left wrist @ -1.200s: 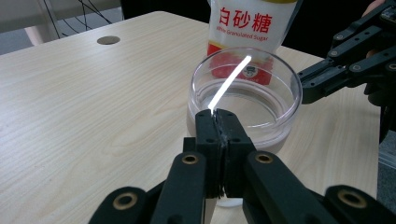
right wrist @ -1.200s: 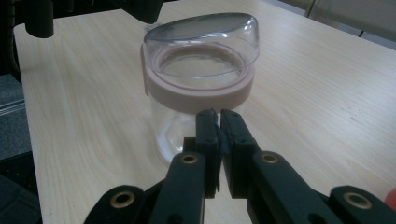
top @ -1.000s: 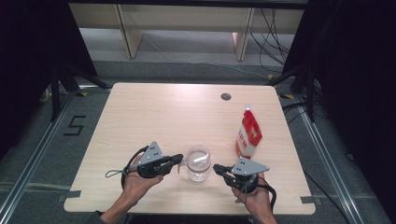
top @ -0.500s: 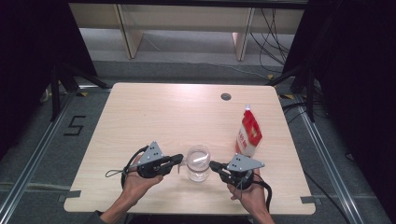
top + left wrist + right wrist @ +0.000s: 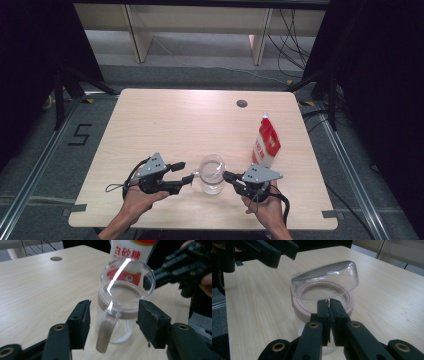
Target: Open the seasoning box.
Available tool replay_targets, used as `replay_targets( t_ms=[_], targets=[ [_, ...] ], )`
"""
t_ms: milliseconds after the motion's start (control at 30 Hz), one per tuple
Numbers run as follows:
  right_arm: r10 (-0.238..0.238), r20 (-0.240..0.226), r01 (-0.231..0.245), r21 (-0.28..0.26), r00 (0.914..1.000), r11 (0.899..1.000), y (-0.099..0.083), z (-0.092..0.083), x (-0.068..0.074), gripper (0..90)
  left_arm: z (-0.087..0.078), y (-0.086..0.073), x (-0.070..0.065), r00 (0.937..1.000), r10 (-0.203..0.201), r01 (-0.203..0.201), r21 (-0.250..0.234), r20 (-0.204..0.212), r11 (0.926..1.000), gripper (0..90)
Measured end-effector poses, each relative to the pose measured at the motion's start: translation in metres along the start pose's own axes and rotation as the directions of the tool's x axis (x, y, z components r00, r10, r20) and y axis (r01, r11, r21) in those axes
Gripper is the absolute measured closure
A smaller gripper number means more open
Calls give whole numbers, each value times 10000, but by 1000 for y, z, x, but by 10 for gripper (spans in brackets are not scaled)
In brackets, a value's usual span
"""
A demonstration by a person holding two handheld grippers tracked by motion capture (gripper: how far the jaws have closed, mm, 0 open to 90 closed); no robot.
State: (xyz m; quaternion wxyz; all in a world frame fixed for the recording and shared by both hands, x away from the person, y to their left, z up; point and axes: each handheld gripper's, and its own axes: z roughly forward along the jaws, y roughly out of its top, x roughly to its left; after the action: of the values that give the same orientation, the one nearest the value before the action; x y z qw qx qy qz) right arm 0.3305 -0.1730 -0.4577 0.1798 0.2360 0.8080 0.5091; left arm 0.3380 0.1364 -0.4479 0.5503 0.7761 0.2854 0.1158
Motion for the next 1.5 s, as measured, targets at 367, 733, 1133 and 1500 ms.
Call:
replay_targets(
  t_ms=[367, 733, 1133, 1500],
  targets=[
    [61, 32, -60, -121, 10000, 9999, 6, 0, 2, 870, -4, -20, -6, 9996, 3, 21, 881, -278, 9961, 264],
    [-174, -188, 165, -432, 9997, 9989, 15, 5, 7, 867, -19, -42, 0, 9953, -287, 363, 813, -927, 9960, 150],
    [-238, -348, 215, -652, 9991, 9976, 22, 13, 15, 861, -30, -55, -6, 9928, -309, 412, 872, -1161, 9953, 150],
    [-266, -608, 229, -603, 9978, 9979, 28, 18, 20, 853, -28, -61, -12, 9926, -295, 402, 897, -1177, 9952, 152]
  ],
)
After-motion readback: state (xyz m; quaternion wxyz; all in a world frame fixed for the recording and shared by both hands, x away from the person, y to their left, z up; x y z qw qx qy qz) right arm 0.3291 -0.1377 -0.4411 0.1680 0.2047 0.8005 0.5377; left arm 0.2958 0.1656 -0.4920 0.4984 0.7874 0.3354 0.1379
